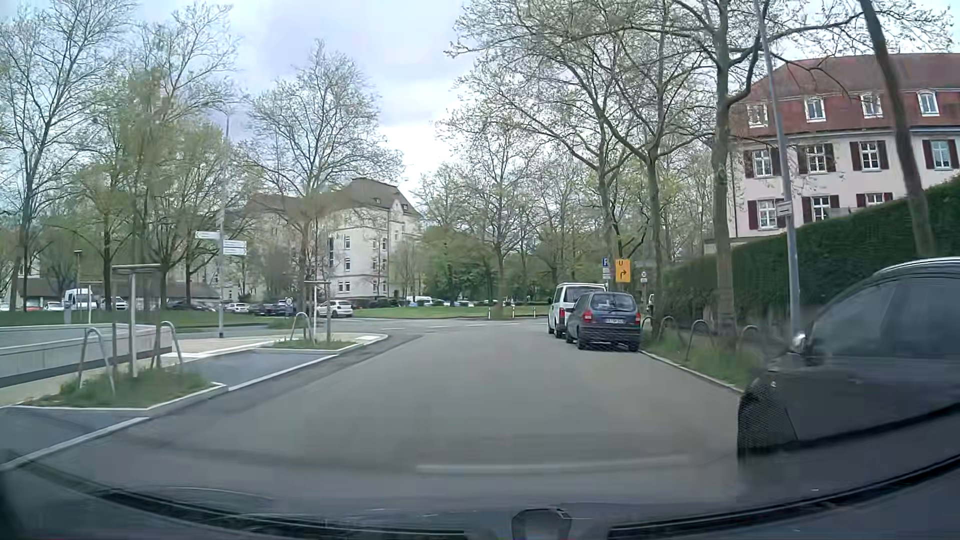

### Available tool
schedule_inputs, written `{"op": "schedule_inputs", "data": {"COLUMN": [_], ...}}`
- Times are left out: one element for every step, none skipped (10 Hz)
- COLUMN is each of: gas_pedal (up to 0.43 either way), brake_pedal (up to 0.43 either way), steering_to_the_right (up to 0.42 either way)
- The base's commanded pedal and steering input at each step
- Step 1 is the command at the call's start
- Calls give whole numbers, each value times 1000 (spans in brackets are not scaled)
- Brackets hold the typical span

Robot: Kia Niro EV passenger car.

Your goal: Follow the waypoints while adhering to traffic rules and regulations

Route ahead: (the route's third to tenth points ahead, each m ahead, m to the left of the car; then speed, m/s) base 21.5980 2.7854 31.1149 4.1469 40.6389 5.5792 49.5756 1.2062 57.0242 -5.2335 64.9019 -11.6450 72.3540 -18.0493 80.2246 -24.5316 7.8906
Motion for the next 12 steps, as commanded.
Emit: {"op": "schedule_inputs", "data": {"gas_pedal": [8,0,0,0,0,0,0,0,0,0,0,0], "brake_pedal": [0,0,0,0,0,0,0,0,0,0,0,0], "steering_to_the_right": [1,0,1,1,1,0,0,2,7,7,7,7]}}
